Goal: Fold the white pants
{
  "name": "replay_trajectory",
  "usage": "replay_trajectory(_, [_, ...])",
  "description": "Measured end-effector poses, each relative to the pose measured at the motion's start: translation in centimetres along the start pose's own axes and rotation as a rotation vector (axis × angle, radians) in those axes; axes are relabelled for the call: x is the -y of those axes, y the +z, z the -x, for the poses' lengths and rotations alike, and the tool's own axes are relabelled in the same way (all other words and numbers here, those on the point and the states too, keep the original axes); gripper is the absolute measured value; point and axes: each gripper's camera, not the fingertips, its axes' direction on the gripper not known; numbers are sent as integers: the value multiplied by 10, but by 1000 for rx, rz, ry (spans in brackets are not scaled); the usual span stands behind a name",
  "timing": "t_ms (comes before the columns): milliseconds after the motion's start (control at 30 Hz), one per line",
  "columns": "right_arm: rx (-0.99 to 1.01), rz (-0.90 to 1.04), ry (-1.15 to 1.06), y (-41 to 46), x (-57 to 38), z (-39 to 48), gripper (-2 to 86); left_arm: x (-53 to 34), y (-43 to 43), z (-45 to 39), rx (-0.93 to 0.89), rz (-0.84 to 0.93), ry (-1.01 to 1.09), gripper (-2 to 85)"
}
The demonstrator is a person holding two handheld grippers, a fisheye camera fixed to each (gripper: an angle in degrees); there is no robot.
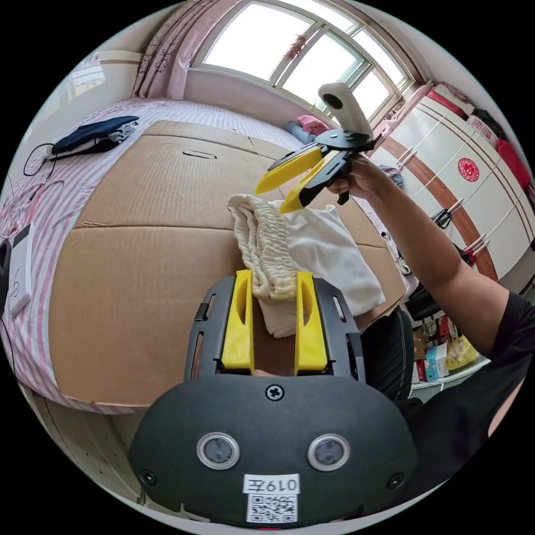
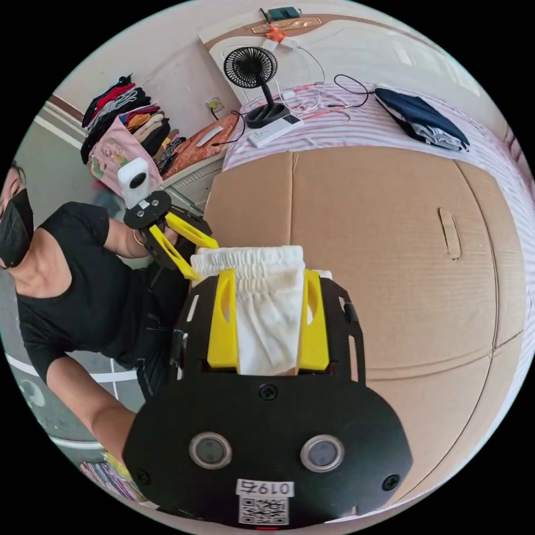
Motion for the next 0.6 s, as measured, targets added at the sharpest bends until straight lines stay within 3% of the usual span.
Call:
replay_trajectory(200, [241,-13,-64,-61,11,-84,182,-10,-17,-4,-69,-55,-16,78])
replay_trajectory(367, [574,-68,-99,-113,8,-146,182,-17,-33,-20,-79,-108,10,71])
replay_trajectory(600, [671,2,-140,-156,15,-164,202,-19,-58,-48,-93,-180,78,63])
